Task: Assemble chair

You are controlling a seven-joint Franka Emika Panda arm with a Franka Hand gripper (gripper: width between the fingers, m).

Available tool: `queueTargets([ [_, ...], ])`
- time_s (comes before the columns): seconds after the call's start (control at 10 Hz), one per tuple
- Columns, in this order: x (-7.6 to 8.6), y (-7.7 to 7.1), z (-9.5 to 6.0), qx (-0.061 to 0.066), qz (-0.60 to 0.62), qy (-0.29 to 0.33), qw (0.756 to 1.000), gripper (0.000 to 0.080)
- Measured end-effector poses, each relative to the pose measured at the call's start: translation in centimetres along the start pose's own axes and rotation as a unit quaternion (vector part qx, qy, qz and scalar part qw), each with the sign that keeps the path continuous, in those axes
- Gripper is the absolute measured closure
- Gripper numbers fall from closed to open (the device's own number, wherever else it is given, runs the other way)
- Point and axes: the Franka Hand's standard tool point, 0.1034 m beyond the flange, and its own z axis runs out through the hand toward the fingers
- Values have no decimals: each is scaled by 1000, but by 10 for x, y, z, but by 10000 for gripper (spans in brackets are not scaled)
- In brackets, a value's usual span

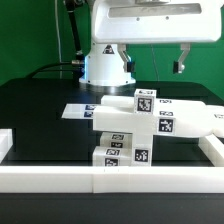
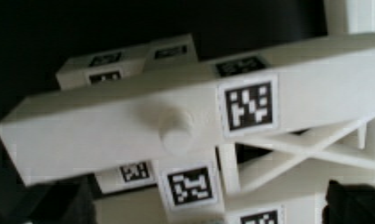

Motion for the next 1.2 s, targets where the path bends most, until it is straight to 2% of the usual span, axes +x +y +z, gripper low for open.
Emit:
queueTargets([
  [0.1,-8,1,-2,17,25,-27,999,151],
  [0.2,-9,2,-4,23,37,-32,999,151],
  [0.6,-13,1,-3,22,34,-30,999,151],
  [0.8,-51,0,7,21,11,-33,999,151],
  [1.0,-64,6,17,14,13,-29,999,151],
  [1.2,-63,6,16,14,13,-30,999,151],
])
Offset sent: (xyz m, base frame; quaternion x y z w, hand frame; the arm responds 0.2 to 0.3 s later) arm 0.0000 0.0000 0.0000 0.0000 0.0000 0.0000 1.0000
